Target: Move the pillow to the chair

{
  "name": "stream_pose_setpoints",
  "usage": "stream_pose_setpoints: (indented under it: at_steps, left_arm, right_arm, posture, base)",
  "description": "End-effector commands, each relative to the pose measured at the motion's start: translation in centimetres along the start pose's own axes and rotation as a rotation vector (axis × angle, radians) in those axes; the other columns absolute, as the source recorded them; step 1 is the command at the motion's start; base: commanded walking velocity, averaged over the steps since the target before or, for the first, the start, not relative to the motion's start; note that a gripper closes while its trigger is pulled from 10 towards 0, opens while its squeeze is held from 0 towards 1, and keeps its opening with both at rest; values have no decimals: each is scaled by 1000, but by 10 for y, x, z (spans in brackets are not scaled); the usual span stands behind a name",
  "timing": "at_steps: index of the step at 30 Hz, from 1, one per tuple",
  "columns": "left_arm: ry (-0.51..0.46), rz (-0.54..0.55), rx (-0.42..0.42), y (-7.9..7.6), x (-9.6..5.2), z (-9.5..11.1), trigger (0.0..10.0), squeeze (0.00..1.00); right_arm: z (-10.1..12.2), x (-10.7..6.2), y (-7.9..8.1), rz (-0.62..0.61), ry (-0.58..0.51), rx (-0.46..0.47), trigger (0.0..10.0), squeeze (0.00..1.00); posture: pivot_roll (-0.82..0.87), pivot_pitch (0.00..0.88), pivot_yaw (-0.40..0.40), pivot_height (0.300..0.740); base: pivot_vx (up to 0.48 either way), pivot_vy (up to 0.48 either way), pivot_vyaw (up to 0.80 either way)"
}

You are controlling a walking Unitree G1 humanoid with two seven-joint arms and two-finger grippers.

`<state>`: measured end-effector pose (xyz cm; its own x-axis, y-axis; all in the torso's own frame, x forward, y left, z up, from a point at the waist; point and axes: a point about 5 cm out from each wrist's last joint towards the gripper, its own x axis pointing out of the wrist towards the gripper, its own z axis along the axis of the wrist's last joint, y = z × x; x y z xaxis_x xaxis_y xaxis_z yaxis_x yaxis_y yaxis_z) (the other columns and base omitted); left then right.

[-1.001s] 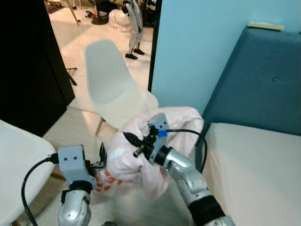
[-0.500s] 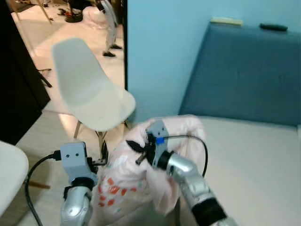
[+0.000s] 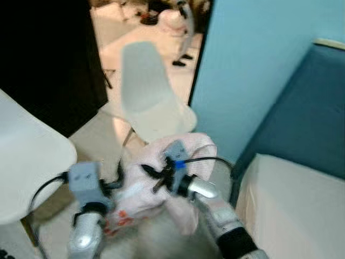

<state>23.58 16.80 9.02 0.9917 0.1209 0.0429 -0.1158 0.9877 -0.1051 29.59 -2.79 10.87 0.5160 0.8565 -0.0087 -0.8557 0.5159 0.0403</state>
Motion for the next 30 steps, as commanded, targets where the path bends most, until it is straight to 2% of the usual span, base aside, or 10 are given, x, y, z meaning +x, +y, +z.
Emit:
stream_pose_setpoints:
  at_steps: [1, 6, 10, 20, 24, 30]
  left_arm:
    - [2, -14, -4, -4, -1, -2, 10000, 0]
    - [5, -28, -9, -6, -1, -2, 10000, 0]
    - [14, -35, -4, -7, 0, -4, 10000, 0]
    - [-13, -10, -16, -2, 10, 0, 10000, 0]
    - [-45, 19, -16, 5, 18, 7, 10000, 0]
    - [-90, 17, -9, 8, 26, 16, 10000, 0]
  right_arm:
    - [11, 0, -7, -27, -48, -58, 10000, 0]
    - [8, 3, -15, -113, -8, -43, 10000, 0]
    - [7, 1, -15, -102, -14, -39, 10000, 0]
    - [8, 1, -21, -120, -24, -68, 10000, 0]
    - [14, 1, -28, -151, -35, -95, 10000, 0]
    - [27, 0, -49, -300, -72, -115, 10000, 0]
  posture:
    - [29, 61, -92, 740]
    - [28, 60, -93, 740]
    - [25, 56, -96, 740]
    - [23, 35, -114, 740]
    - [26, 35, -126, 740]
    - [34, 33, -138, 740]
  base:
    - [0, 0, 794]
    - [0, -71, 159]
    - [0, -472, 0]
    - [0, 0, 0]
    - [0, 0, 0]
    - [0, 0, 0]
